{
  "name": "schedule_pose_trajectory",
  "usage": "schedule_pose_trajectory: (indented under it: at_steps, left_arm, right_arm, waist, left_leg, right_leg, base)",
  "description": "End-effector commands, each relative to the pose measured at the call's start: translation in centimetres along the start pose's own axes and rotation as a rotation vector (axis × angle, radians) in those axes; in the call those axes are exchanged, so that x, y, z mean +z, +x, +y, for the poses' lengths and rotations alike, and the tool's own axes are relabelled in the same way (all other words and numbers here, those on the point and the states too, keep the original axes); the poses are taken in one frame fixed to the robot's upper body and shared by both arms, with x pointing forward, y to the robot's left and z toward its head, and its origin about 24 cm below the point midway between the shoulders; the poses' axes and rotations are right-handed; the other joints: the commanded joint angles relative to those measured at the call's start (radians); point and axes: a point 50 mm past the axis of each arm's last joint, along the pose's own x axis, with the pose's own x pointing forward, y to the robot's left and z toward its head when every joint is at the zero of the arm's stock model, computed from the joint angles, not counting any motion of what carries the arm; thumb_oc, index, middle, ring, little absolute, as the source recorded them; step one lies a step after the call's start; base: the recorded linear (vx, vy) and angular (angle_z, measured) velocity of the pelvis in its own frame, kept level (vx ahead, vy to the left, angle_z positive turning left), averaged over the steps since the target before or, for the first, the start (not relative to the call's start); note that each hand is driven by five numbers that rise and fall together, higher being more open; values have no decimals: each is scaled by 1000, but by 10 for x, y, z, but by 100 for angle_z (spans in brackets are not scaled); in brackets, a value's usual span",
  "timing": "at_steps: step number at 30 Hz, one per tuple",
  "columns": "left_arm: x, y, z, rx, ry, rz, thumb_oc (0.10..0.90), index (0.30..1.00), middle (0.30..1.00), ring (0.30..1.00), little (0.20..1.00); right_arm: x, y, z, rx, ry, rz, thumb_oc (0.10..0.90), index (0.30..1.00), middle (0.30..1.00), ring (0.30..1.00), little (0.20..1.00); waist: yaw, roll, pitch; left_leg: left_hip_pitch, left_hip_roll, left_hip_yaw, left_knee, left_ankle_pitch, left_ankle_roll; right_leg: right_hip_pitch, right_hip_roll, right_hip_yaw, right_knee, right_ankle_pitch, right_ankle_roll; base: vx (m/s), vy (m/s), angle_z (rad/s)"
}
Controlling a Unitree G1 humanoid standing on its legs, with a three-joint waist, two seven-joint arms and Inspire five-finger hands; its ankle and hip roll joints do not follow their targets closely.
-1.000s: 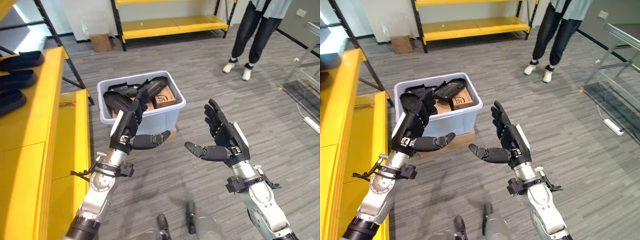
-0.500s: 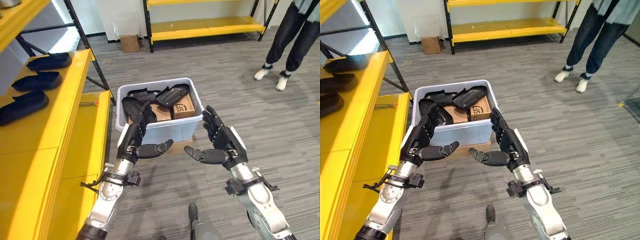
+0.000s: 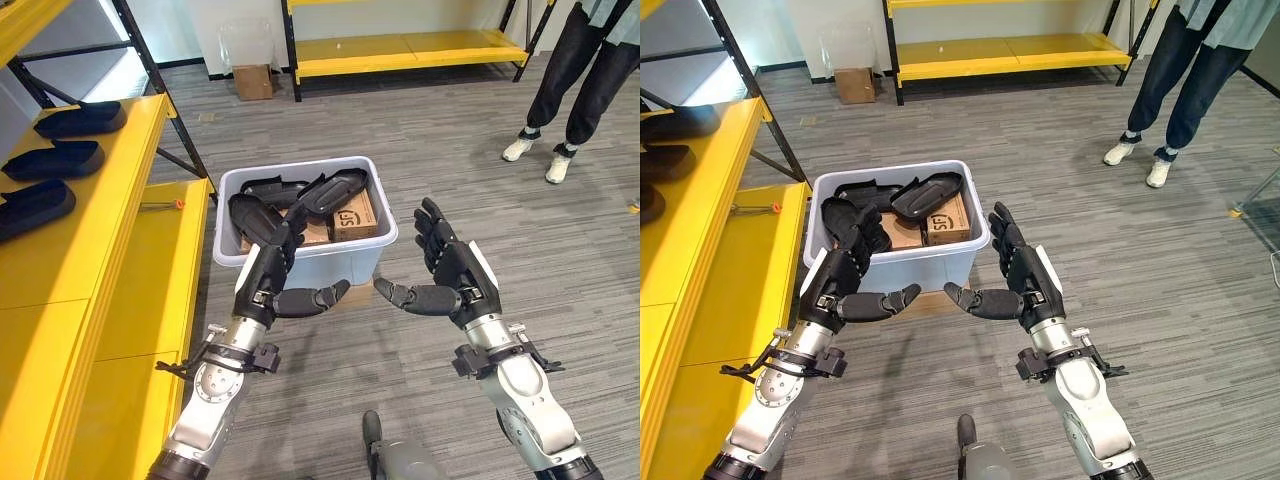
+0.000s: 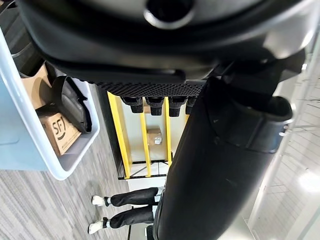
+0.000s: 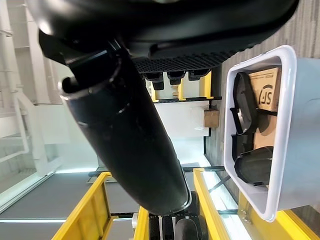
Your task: Move parts from the plastic box to the shelf.
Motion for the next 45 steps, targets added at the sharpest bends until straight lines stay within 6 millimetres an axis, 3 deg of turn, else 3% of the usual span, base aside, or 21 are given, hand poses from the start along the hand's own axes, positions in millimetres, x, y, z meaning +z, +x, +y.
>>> schedule_pose_trajectory:
  at_steps: [1,11,17,21,23,24,26,27,29,30,31,32,35,39,45]
  left_arm:
    - [50,13,7,4,-29,-267,900,1000,1000,1000,1000]
    - [50,9,9,27,-73,-284,900,1000,1000,1000,1000]
    - [52,10,10,47,-75,-303,900,1000,1000,1000,1000]
    - [53,9,12,85,-67,-312,900,1000,1000,1000,1000]
    - [52,9,13,97,-64,-313,900,1000,1000,1000,1000]
    - [51,10,14,122,-59,-316,900,1000,1000,1000,1000]
    - [52,10,17,150,-71,-335,900,1000,1000,1000,1000]
    - [53,8,20,172,-62,-362,900,1000,1000,1000,1000]
    - [54,7,21,180,-48,-368,900,1000,1000,1000,1000]
    - [54,7,21,188,-39,-369,900,1000,1000,1000,1000]
    - [54,7,22,195,-34,-371,900,1000,1000,1000,1000]
    - [54,5,24,218,-17,-372,900,1000,1000,1000,1000]
    - [51,3,30,260,-3,-375,900,1000,1000,1000,1000]
    - [48,5,36,300,0,-394,900,1000,1000,1000,1000]
    - [47,11,38,290,2,-377,900,1000,1000,1000,1000]
  right_arm:
    - [44,5,4,-10,13,-285,900,1000,1000,1000,1000]
    - [54,1,-2,-91,68,-366,900,1000,1000,1000,1000]
    - [58,6,5,-14,46,-378,900,1000,1000,1000,1000]
    - [52,8,4,19,63,-334,900,1000,1000,1000,1000]
    - [51,8,4,27,61,-330,900,1000,1000,1000,1000]
    - [48,7,3,27,56,-319,900,1000,1000,1000,1000]
    - [44,6,1,24,60,-303,900,1000,1000,1000,1000]
    - [40,6,1,18,67,-288,900,1000,1000,1000,1000]
    - [38,9,3,21,76,-279,900,1000,1000,1000,1000]
    - [38,12,5,31,74,-278,900,1000,1000,1000,1000]
    - [38,12,6,37,75,-276,900,1000,1000,1000,1000]
    - [39,12,7,51,78,-270,900,1000,1000,1000,1000]
    - [38,13,13,95,84,-261,900,1000,1000,1000,1000]
    - [37,16,16,131,99,-251,900,1000,1000,1000,1000]
    - [32,16,13,113,112,-241,900,1000,1000,1000,1000]
  waist:
    - [-7,-9,-65]
    - [-15,5,-84]
    - [-7,15,-97]
    - [1,-7,-106]
    - [1,-9,-106]
    - [8,-25,-96]
    - [18,-34,-81]
    - [35,-39,-58]
    - [51,-39,-48]
    - [69,-32,-37]
    - [75,-27,-36]
    - [88,-21,-31]
    - [117,-14,-36]
    - [122,-9,-34]
    - [111,8,-30]
  left_leg:
    - [76,20,62,-2,-58,16]
    - [64,30,99,61,-64,6]
    - [7,59,102,188,37,-17]
    - [-62,90,147,492,126,-35]
    - [-82,94,150,545,128,-35]
    - [-167,92,149,709,129,-29]
    - [-273,68,126,780,104,-5]
    - [-356,38,122,760,70,26]
    - [-394,18,129,669,82,32]
    - [-407,8,139,513,111,25]
    - [-413,8,137,443,124,21]
    - [-405,5,117,274,163,8]
    - [-431,48,57,34,242,-24]
    - [-435,89,47,3,226,-34]
    - [-351,92,70,33,216,-42]
  right_leg:
    - [-65,-73,49,31,-17,117]
    - [-31,-53,38,40,-59,85]
    - [25,-14,27,17,-104,36]
    - [78,2,10,-16,-124,-17]
    - [85,6,11,-19,-127,-24]
    - [116,10,23,-28,-132,-42]
    - [141,13,47,-32,-132,-45]
    - [177,20,80,-31,-142,-42]
    - [200,30,99,-35,-151,-38]
    - [238,43,108,-45,-164,-32]
    - [250,49,109,-49,-168,-29]
    - [288,53,117,-64,-181,-19]
    - [336,61,152,-71,-198,-12]
    - [346,50,150,-5,-260,-4]
    - [332,55,101,79,-306,-11]
  base:
    - [142,-95,22]
    - [94,-99,10]
    - [59,-167,2]
    - [45,-238,-5]
    - [41,-180,-15]
    - [76,-249,-4]
    - [81,-136,4]
    - [66,-1,-6]
    - [113,76,-7]
    - [170,137,-30]
    - [262,195,-54]
    - [266,167,-68]
    - [301,139,-24]
    - [211,82,-47]
    - [230,66,-12]
